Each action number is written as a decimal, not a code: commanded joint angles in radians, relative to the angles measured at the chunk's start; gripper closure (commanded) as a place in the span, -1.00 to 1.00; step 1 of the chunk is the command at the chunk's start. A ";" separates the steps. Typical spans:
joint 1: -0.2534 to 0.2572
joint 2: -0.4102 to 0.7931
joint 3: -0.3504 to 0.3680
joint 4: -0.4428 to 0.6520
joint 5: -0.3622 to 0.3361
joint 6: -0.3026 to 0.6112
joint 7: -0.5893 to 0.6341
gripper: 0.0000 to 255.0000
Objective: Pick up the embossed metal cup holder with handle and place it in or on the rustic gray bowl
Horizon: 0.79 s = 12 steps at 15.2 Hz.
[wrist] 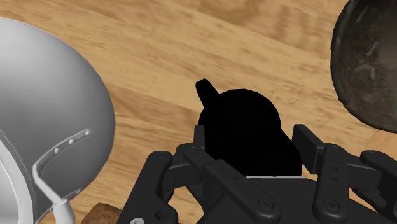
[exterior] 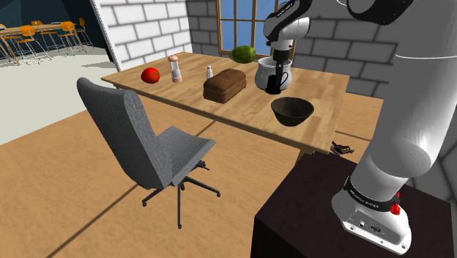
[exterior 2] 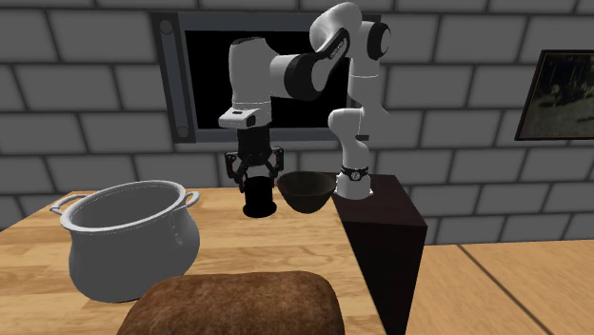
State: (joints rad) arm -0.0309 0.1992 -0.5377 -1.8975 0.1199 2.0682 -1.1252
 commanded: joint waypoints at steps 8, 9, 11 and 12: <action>0.007 -0.042 -0.006 0.074 -0.028 -0.110 0.020 1.00; 0.007 -0.046 -0.006 0.084 -0.031 -0.122 0.022 1.00; 0.007 -0.051 -0.007 0.104 -0.035 -0.148 0.025 1.00; 0.007 -0.054 -0.007 0.115 -0.036 -0.160 0.026 1.00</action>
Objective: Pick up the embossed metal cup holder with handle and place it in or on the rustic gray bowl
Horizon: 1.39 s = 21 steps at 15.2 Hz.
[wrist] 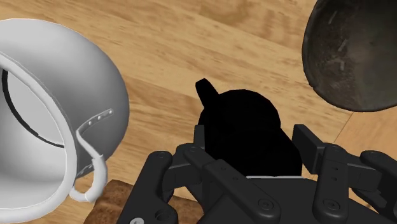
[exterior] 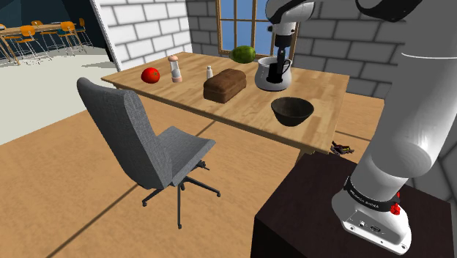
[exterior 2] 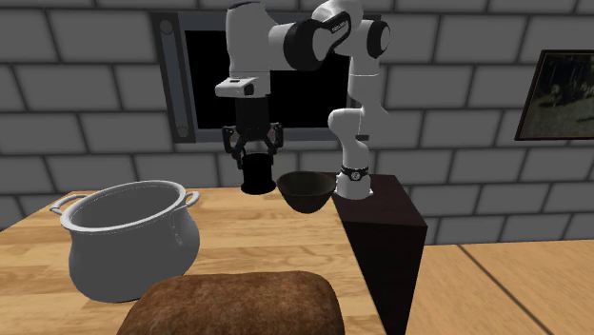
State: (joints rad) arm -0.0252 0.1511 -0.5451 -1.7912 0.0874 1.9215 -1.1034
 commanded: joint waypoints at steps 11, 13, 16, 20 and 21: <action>0.051 -0.338 0.045 -0.280 -0.178 -0.014 0.158 1.00; 0.048 -0.427 0.069 -0.359 -0.216 -0.018 0.200 1.00; 0.035 -0.556 0.112 -0.468 -0.258 -0.035 0.257 1.00; 0.018 -0.670 0.150 -0.585 -0.286 -0.034 0.303 1.00; 0.018 -0.667 0.148 -0.597 -0.287 -0.020 0.304 1.00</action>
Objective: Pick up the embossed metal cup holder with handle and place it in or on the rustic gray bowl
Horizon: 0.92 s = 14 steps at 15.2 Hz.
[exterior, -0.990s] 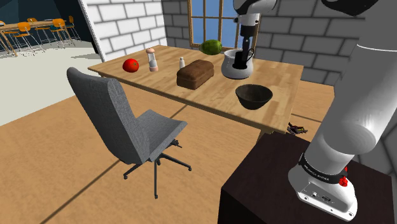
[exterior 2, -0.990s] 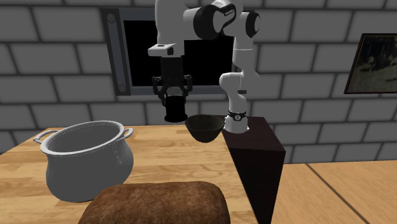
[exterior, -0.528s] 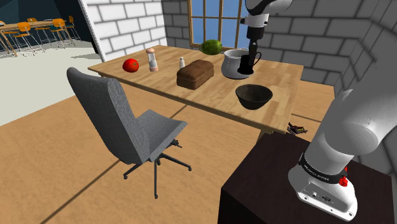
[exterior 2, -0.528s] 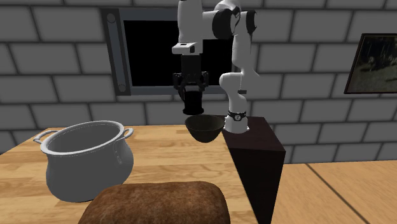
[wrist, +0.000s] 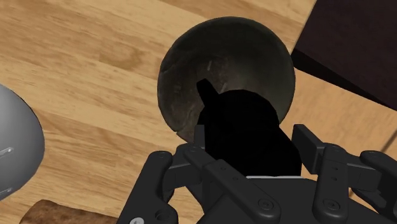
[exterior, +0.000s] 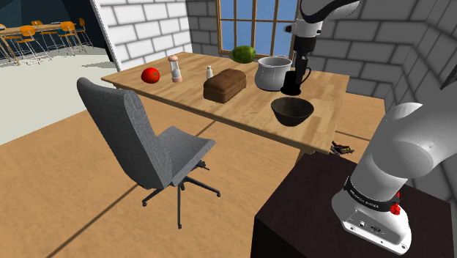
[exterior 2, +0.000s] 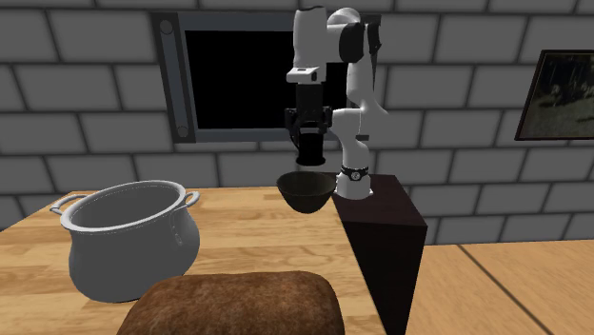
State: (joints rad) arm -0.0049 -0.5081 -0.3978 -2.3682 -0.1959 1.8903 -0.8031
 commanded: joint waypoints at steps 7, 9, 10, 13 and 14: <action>-0.005 0.015 -0.017 -0.096 -0.012 0.111 0.003 1.00; -0.005 0.024 -0.022 -0.117 -0.014 0.141 0.002 1.00; -0.005 0.029 -0.025 -0.127 -0.015 0.155 0.002 1.00; -0.005 0.041 -0.031 -0.148 -0.016 0.189 0.001 1.00; -0.005 0.041 -0.031 -0.148 -0.016 0.189 0.001 1.00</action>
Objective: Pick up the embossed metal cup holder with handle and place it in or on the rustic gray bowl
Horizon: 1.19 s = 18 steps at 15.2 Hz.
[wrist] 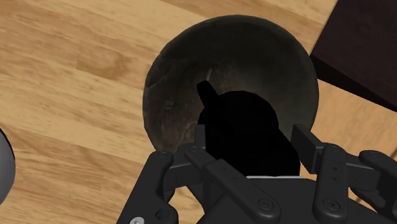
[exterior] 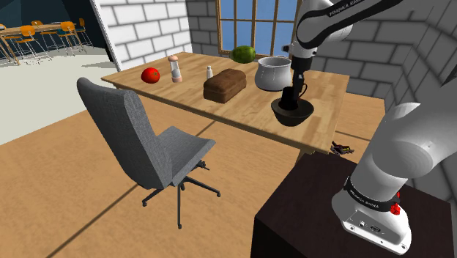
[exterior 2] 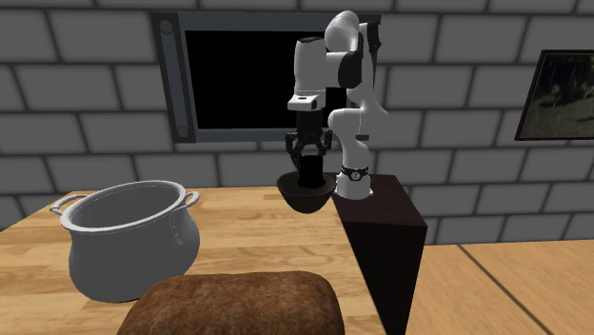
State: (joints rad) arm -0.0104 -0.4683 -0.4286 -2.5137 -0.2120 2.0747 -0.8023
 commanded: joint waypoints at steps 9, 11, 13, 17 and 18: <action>0.000 0.001 -0.001 -0.002 0.000 0.004 0.000 -1.00; 0.000 0.001 -0.001 -0.002 0.000 0.004 0.000 -1.00; 0.000 -0.012 0.006 0.022 0.002 -0.033 0.001 -1.00; 0.002 -0.041 0.025 0.094 0.009 -0.134 0.002 -1.00; 0.002 -0.041 0.025 0.094 0.009 -0.134 0.002 -1.00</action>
State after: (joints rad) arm -0.0082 -0.5058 -0.4050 -2.4222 -0.2032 1.9477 -0.7999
